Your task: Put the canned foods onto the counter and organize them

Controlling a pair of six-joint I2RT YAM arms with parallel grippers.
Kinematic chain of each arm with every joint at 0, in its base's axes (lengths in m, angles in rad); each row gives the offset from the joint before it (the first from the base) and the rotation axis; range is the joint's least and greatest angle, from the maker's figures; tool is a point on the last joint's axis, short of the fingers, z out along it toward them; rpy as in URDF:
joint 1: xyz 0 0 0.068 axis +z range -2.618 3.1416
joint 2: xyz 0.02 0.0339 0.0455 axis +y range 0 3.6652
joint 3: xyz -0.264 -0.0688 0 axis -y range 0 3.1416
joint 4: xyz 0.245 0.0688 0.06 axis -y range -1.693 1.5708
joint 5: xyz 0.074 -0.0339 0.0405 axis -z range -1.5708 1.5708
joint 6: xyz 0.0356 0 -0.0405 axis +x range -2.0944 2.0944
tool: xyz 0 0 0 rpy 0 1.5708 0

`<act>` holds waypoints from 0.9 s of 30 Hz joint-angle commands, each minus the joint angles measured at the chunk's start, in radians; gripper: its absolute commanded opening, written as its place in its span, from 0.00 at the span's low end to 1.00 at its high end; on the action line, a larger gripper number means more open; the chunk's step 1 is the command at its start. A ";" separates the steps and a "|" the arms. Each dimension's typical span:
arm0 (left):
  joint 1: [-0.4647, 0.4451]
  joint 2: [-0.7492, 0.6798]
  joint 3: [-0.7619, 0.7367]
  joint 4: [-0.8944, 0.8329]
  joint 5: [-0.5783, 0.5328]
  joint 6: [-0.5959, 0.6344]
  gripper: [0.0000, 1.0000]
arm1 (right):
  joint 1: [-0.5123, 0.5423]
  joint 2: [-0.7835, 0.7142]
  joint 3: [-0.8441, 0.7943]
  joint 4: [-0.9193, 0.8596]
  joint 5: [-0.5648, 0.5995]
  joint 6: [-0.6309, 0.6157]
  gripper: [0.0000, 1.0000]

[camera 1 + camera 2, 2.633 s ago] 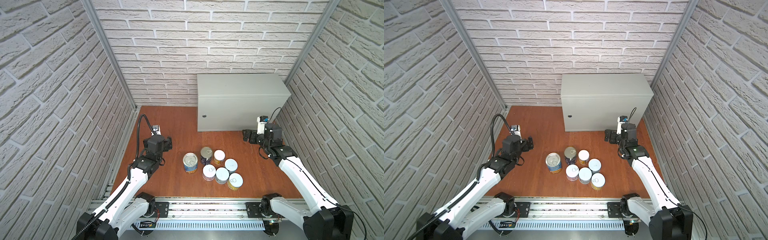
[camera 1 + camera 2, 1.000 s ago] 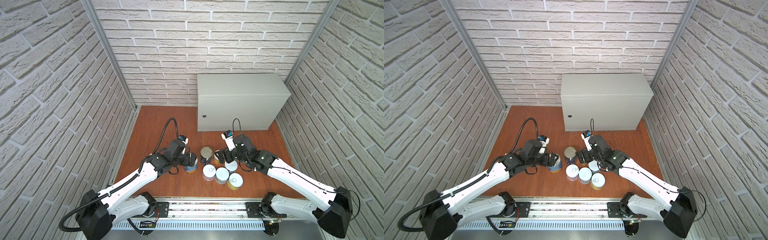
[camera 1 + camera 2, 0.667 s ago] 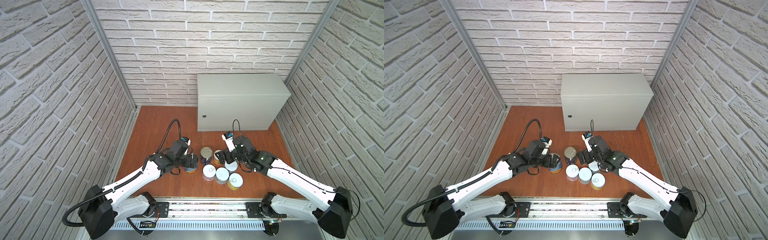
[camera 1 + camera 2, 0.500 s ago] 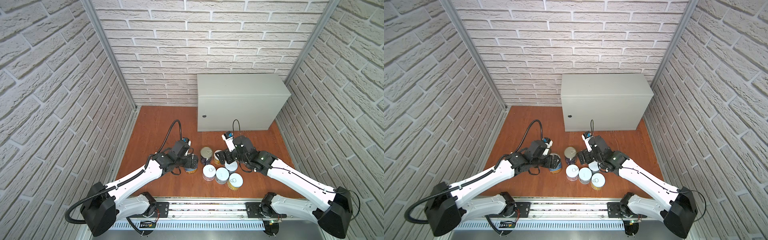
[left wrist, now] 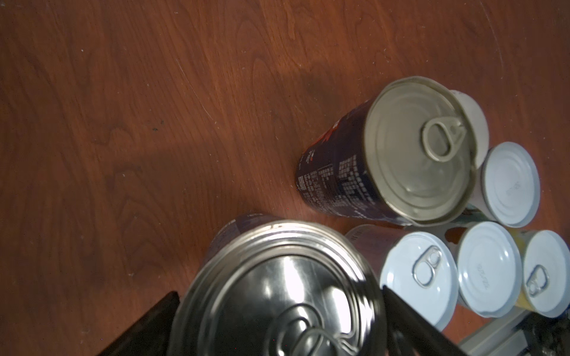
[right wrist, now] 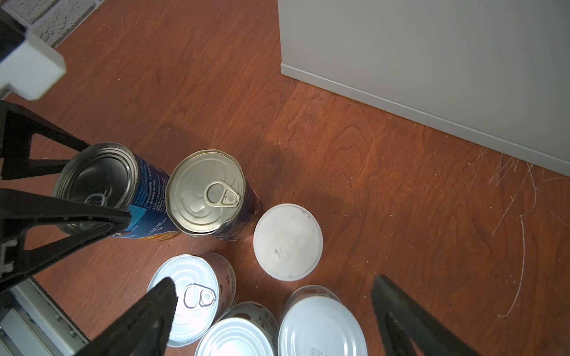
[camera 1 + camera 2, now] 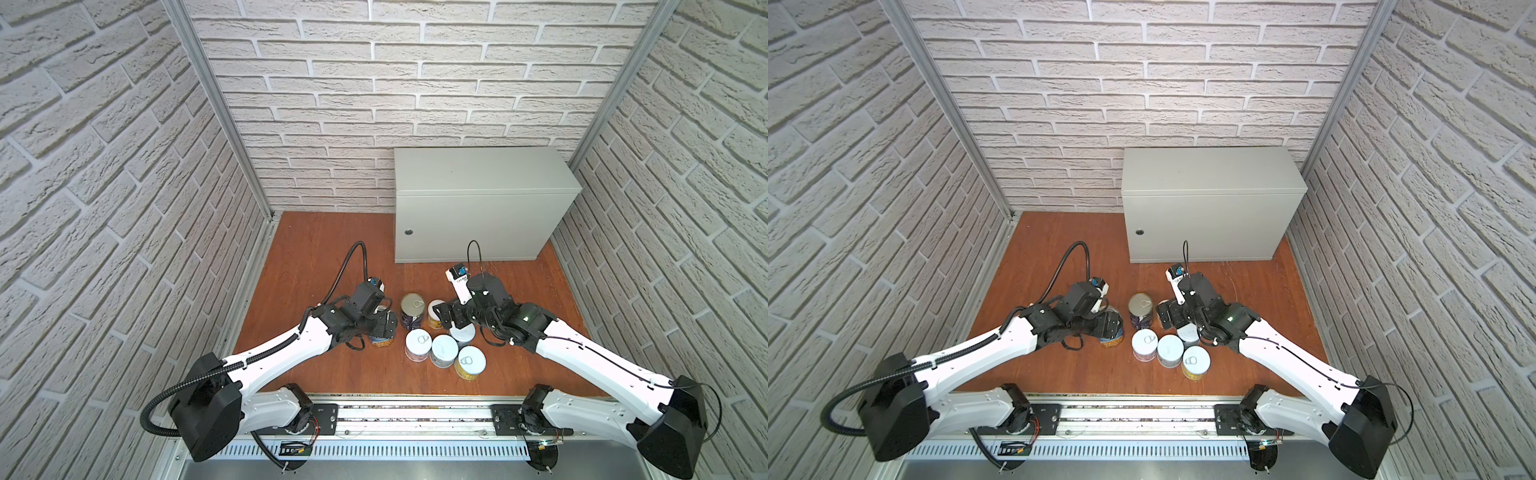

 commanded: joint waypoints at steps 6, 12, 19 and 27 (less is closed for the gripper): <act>0.003 0.027 0.011 0.004 -0.093 0.009 0.87 | 0.004 -0.029 -0.013 0.014 0.020 -0.014 0.99; 0.002 0.017 0.010 0.009 -0.121 0.021 0.63 | 0.004 -0.027 -0.014 0.015 0.020 -0.011 0.99; 0.002 0.000 0.005 0.004 -0.168 0.022 0.52 | 0.005 -0.016 -0.012 0.018 0.020 -0.008 0.99; 0.006 -0.033 0.034 0.007 -0.185 0.040 0.49 | 0.004 -0.018 -0.023 0.046 -0.001 -0.012 0.99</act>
